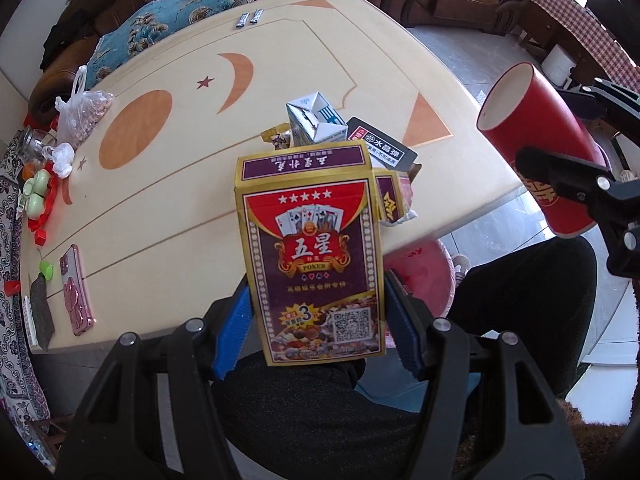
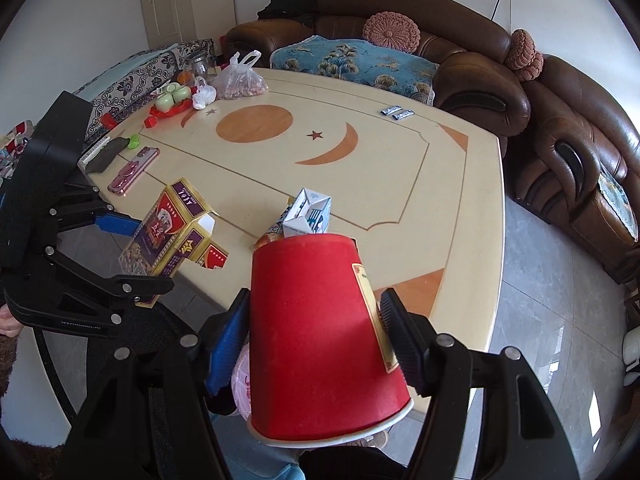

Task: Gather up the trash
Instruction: 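Lift the card box and red cup off the table toward the bin, then lower the purple card box with the left tool while the right tool lowers the red cup over the bin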

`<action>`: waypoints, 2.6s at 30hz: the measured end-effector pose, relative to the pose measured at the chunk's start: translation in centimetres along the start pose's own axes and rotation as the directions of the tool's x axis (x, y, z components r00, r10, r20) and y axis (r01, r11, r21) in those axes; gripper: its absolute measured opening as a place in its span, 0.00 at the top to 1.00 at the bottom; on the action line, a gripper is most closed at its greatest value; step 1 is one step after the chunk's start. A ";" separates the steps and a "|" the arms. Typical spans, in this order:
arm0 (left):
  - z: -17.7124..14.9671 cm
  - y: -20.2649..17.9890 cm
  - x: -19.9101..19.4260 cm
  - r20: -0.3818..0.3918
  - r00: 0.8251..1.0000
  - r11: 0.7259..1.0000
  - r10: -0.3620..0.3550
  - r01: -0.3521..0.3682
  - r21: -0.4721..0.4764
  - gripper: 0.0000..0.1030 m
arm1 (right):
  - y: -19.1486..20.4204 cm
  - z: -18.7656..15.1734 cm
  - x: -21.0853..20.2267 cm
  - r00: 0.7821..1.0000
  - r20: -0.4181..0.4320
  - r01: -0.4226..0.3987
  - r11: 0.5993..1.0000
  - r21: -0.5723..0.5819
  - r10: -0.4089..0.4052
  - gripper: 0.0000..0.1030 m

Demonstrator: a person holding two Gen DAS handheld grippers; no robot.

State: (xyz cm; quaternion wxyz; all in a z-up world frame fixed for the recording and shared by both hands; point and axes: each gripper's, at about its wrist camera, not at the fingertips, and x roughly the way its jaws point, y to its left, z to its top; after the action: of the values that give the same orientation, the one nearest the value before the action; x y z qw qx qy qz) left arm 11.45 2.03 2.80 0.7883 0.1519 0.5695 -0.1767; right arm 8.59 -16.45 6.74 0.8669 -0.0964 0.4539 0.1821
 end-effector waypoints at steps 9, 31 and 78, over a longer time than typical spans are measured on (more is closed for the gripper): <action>-2.1 -2.1 0.8 0.001 0.999 0.999 -0.038 0.038 0.018 0.40 | 1.5 -3.4 -0.1 1.000 -0.026 -0.015 1.000 0.001 0.015 0.38; -6.7 -6.4 8.2 -0.049 0.994 0.995 -0.093 0.095 0.043 0.40 | 1.9 -11.0 5.5 0.992 -0.123 -0.005 0.996 0.084 0.015 0.38; -9.8 -6.6 30.5 -0.346 0.903 0.944 -0.254 0.153 -0.292 0.40 | -2.3 -22.0 26.1 0.930 -0.361 0.078 0.925 0.373 0.067 0.37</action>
State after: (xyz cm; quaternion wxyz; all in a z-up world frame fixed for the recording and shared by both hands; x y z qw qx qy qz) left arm 8.97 -2.79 -29.52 0.6532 0.0185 0.7418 -0.1504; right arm 6.57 -19.88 -27.29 0.7694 0.0400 0.6340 0.0668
